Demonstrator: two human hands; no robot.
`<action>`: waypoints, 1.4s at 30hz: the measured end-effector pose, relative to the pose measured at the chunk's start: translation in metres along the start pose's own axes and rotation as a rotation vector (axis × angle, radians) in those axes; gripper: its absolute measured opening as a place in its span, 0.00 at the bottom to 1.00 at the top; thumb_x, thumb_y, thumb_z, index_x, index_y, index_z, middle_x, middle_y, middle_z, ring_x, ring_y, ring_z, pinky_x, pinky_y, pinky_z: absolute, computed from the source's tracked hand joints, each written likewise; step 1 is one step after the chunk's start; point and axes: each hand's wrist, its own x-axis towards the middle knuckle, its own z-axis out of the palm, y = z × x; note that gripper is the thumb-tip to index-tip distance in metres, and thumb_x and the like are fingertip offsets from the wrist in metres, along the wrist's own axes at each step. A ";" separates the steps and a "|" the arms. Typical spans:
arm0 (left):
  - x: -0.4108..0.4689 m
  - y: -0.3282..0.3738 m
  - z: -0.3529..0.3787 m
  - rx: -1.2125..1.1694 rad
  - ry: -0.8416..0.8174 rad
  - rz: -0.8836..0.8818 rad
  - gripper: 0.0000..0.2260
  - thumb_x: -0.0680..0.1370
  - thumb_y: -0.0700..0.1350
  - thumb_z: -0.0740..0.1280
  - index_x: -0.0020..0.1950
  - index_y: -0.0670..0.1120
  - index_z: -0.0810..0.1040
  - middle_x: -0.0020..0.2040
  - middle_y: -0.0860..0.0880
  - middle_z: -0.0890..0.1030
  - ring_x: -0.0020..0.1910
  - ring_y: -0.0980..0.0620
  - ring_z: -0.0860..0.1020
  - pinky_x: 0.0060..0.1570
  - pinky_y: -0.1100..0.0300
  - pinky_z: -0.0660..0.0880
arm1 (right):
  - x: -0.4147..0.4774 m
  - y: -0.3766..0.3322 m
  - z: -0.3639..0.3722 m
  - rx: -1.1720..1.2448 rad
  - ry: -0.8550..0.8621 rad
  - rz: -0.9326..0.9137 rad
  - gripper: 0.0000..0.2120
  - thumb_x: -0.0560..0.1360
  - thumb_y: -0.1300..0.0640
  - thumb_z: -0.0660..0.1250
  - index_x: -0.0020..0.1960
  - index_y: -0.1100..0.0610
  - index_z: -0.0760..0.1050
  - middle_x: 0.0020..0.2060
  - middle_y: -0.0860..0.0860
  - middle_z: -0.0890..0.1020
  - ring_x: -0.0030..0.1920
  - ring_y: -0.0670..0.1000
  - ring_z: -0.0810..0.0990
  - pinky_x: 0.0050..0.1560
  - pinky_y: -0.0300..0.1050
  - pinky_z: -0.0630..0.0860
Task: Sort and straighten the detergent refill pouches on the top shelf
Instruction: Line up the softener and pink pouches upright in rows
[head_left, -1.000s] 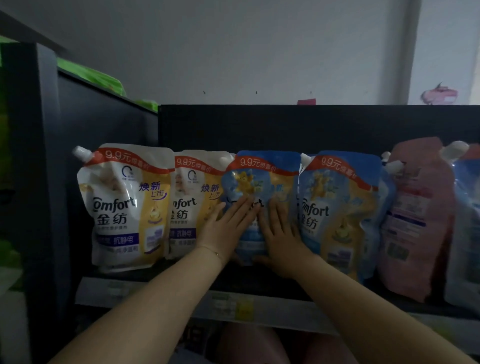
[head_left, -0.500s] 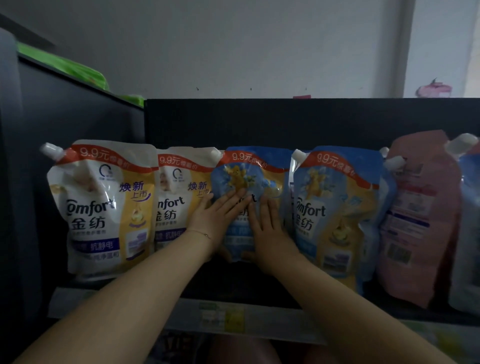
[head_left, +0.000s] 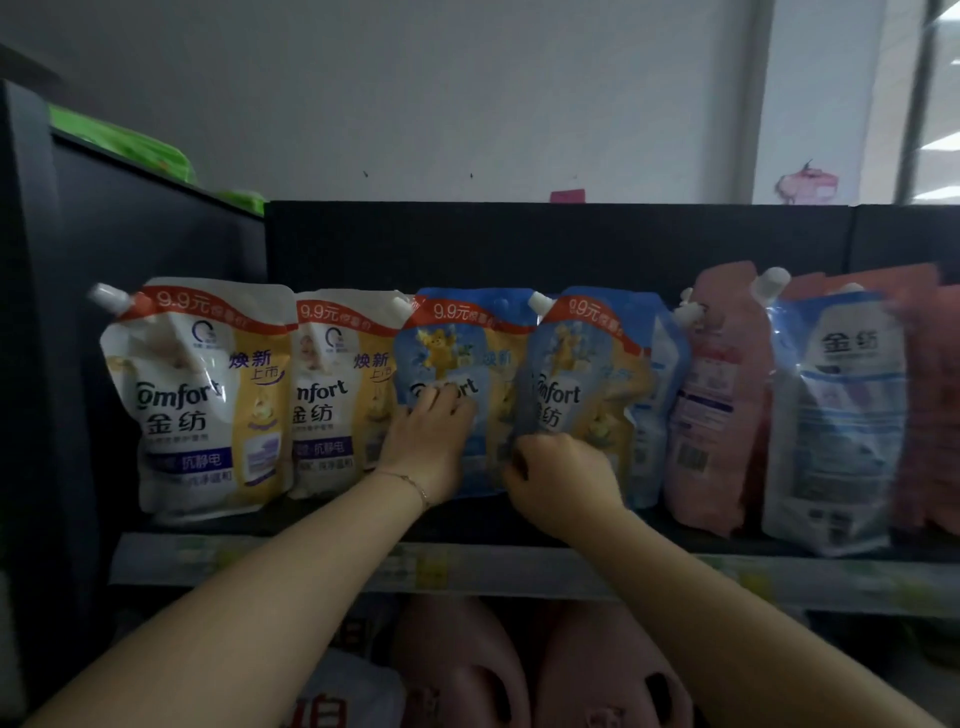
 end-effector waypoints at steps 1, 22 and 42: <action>-0.001 0.003 -0.003 -0.039 0.009 0.024 0.22 0.75 0.45 0.67 0.68 0.48 0.66 0.67 0.49 0.65 0.66 0.47 0.62 0.54 0.55 0.65 | -0.005 0.010 -0.004 -0.016 0.034 0.090 0.16 0.79 0.48 0.58 0.36 0.54 0.71 0.31 0.49 0.74 0.32 0.53 0.74 0.31 0.43 0.72; -0.062 0.017 -0.005 -0.368 -0.218 0.014 0.20 0.81 0.50 0.60 0.72 0.46 0.65 0.70 0.48 0.67 0.66 0.49 0.69 0.62 0.53 0.70 | -0.014 0.045 -0.004 0.852 0.270 0.598 0.15 0.73 0.63 0.70 0.53 0.57 0.66 0.47 0.52 0.76 0.48 0.56 0.77 0.45 0.47 0.75; -0.051 0.009 -0.012 -1.164 0.149 -0.431 0.56 0.60 0.39 0.82 0.78 0.48 0.48 0.68 0.47 0.68 0.67 0.48 0.69 0.64 0.56 0.68 | -0.011 -0.017 -0.009 0.862 0.536 -0.206 0.08 0.75 0.52 0.67 0.47 0.50 0.68 0.41 0.48 0.76 0.42 0.47 0.75 0.39 0.39 0.72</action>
